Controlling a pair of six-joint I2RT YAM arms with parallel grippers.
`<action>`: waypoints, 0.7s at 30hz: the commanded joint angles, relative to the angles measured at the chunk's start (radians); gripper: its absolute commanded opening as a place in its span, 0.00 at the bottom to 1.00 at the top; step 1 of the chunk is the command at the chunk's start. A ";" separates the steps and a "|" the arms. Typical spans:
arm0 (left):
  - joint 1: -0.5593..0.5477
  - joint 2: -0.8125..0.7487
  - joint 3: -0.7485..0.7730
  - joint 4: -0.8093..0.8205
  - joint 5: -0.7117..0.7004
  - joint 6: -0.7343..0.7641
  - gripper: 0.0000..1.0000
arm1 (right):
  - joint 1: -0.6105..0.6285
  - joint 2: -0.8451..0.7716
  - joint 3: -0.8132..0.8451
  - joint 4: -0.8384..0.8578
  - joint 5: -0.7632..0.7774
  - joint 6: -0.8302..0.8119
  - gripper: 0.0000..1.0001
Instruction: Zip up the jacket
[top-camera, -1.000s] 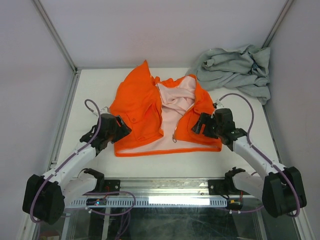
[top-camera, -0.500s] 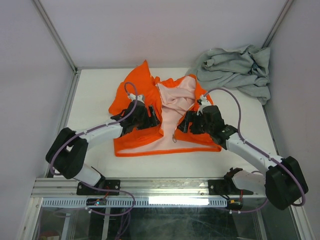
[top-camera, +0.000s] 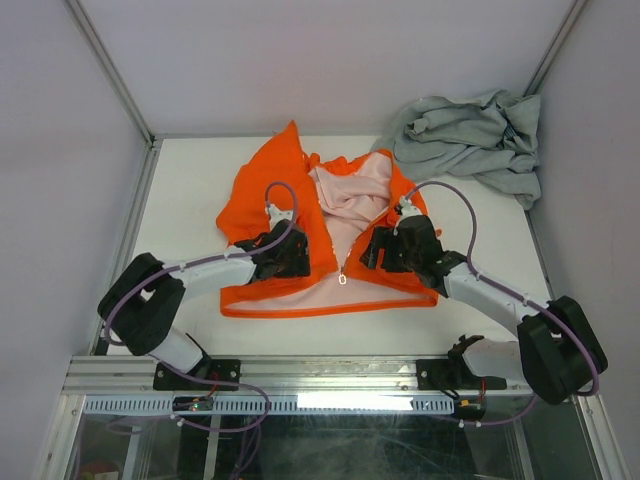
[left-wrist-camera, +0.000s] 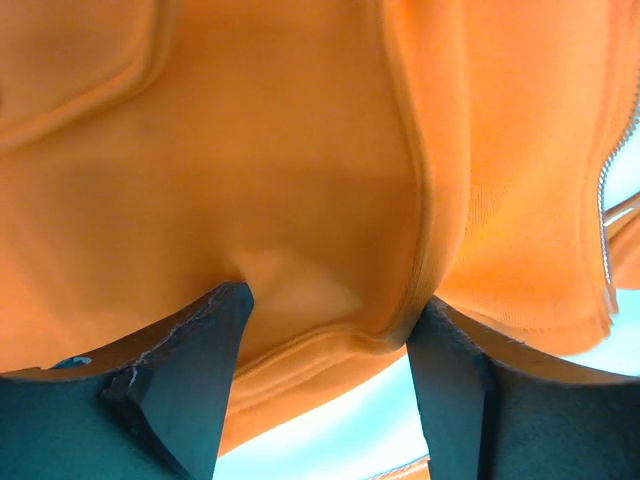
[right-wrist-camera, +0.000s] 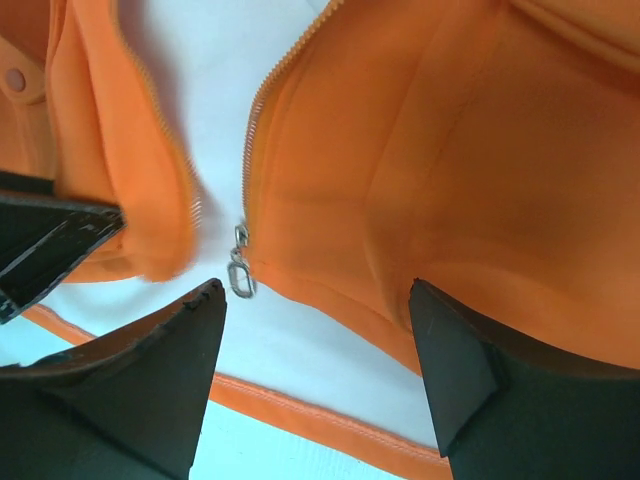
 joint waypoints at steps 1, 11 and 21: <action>-0.001 -0.130 -0.065 -0.241 -0.155 -0.003 0.62 | 0.005 -0.024 0.031 0.025 0.003 -0.022 0.76; -0.002 -0.313 -0.062 -0.308 -0.129 -0.010 0.67 | 0.114 0.095 0.174 -0.068 0.136 -0.058 0.73; 0.000 -0.346 0.042 -0.171 -0.023 0.036 0.78 | 0.210 0.296 0.352 -0.199 0.362 -0.045 0.75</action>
